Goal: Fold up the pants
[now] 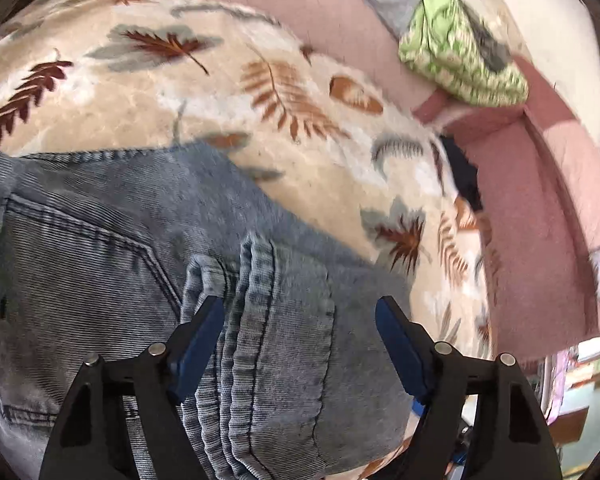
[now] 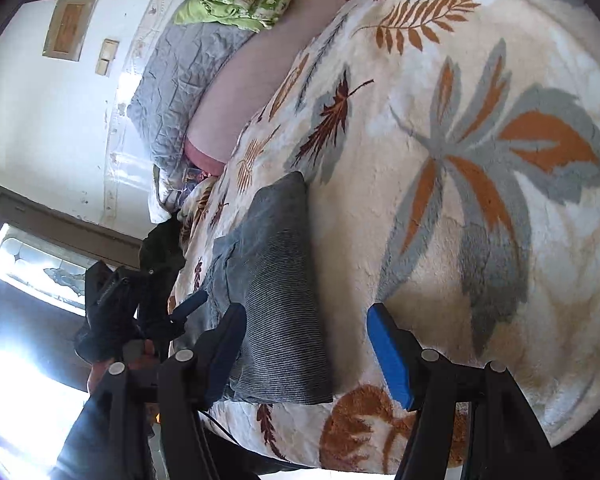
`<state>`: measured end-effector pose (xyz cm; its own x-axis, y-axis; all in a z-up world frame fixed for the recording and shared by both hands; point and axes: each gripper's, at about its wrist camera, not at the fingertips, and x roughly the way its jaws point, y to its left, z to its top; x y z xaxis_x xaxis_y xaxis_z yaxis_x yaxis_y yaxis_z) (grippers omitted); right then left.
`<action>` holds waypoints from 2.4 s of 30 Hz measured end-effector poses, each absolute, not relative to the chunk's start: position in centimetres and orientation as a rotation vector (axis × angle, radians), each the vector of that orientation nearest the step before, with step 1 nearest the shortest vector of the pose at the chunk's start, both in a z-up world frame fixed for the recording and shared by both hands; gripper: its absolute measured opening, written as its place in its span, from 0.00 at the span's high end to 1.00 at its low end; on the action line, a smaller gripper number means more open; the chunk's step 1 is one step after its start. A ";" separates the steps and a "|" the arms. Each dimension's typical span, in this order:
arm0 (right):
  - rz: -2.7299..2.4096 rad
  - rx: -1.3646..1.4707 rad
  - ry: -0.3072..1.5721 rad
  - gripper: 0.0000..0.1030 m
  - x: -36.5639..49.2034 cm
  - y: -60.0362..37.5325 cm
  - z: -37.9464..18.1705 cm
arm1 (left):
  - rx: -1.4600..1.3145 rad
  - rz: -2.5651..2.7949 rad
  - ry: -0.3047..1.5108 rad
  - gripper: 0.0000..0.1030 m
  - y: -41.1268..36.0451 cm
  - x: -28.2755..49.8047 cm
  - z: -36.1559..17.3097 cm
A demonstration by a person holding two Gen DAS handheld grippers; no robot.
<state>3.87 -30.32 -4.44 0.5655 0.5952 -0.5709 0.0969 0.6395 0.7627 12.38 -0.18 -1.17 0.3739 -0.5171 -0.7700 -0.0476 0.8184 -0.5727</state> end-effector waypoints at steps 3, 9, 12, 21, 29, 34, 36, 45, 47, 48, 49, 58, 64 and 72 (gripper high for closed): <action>0.345 0.841 0.945 0.36 3.9 -30.0 -4.4 | -0.524 -0.303 1.209 0.30 -1.0 13.0 -2.5; 0.322 0.853 0.939 0.36 3.8 -30.6 -4.6 | -0.496 -0.266 1.245 0.82 -0.6 13.4 -3.5; 0.316 0.834 0.936 0.36 3.8 -30.4 -4.3 | -0.472 -0.240 1.228 0.88 -0.2 12.6 -2.9; 0.354 0.757 0.899 0.36 4.4 -29.0 -1.3 | -0.334 -0.105 1.203 0.88 -0.7 9.9 -3.6; 0.535 0.776 1.043 0.29 6.0 -24.7 -2.5 | -0.301 -0.148 1.183 0.85 -0.9 11.4 -3.8; 0.498 0.811 1.102 0.35 5.9 -25.1 -5.1 | -0.328 -0.148 1.182 0.83 -0.9 11.2 -2.9; 0.503 0.777 1.113 0.35 6.0 -24.7 -5.1 | -0.335 -0.139 1.138 0.82 -0.7 9.8 -0.9; 0.525 0.809 1.103 0.34 5.7 -25.5 -5.5 | -0.263 -0.135 1.081 0.80 -2.1 6.6 -0.5; 0.530 0.805 1.099 0.34 5.9 -25.6 -5.6 | -0.296 -0.051 1.022 0.77 -0.2 6.7 -0.3; 0.530 0.806 1.098 0.34 5.9 -25.5 -5.7 | -0.287 -0.025 1.001 0.77 0.2 6.8 0.0; 0.531 0.808 1.099 0.34 5.9 -25.5 -5.7 | -0.263 0.010 0.980 0.77 0.6 7.0 0.3; 0.534 0.813 1.096 0.34 5.9 -25.5 -5.6 | -0.386 -0.284 1.029 0.71 -0.7 5.5 1.1; 0.538 0.826 1.094 0.34 5.7 -25.6 -5.6 | -0.350 -0.174 1.185 0.79 -3.2 6.3 -4.1; 0.539 0.874 1.150 0.34 6.5 -26.4 -4.8 | -0.308 -0.082 1.192 0.95 -2.3 4.2 -2.8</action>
<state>6.53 -26.39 -4.83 0.3413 0.7599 -0.5533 0.0615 0.5693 0.8198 4.17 -2.32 -2.78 0.3727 -0.2240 -0.9005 -0.0993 0.9552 -0.2787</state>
